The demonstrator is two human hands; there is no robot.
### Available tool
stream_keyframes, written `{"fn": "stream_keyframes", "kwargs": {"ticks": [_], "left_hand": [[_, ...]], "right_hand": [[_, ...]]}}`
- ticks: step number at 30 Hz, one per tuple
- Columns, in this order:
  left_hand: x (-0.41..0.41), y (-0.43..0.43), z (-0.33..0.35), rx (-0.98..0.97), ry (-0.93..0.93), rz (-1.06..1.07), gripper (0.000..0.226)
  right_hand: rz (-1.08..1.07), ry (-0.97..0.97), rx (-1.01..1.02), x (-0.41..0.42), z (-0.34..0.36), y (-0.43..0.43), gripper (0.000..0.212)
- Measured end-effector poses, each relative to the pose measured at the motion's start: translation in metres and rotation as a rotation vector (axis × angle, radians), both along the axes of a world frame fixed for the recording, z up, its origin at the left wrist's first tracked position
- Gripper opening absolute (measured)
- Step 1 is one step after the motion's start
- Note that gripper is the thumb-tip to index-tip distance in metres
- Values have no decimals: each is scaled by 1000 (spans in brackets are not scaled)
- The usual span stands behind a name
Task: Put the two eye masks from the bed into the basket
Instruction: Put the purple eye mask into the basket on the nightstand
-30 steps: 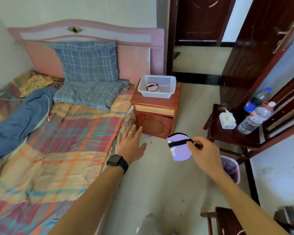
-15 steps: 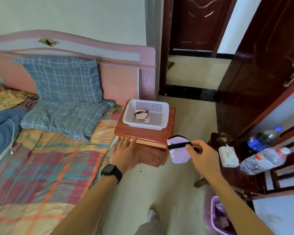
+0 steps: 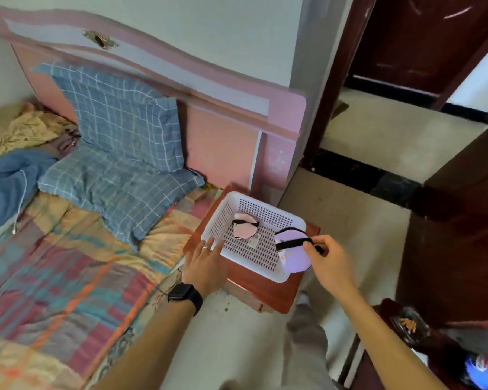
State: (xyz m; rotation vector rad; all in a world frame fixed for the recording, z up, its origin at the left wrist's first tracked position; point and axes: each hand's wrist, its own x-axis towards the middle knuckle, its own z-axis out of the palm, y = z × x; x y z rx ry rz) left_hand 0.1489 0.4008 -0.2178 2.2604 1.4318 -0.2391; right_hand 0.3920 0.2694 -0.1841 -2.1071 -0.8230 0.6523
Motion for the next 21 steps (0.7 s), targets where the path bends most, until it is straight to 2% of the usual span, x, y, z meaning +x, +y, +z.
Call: {"fn": "stream_keyframes", "kwargs": {"ticks": [4,12,16,19,21], "left_hand": [[42,22,-36,-63,43,232,66],[96,10,-85,-166,57,632,77],[117,-6,-116,-225,45,716,81],[130,-18,-133,-221,8,726,85],[134,-23,-142,-197,10,738,88]], "right_hand": [[174,-32,-117,64,-46,80,7],[789,-161,-396,103,-121,175,19],[1010,-294,-494,98,-156,193,10],[1091,-398,-505,95,-172,200,18],[1189,-551,-484,94,-180,203,25]]}}
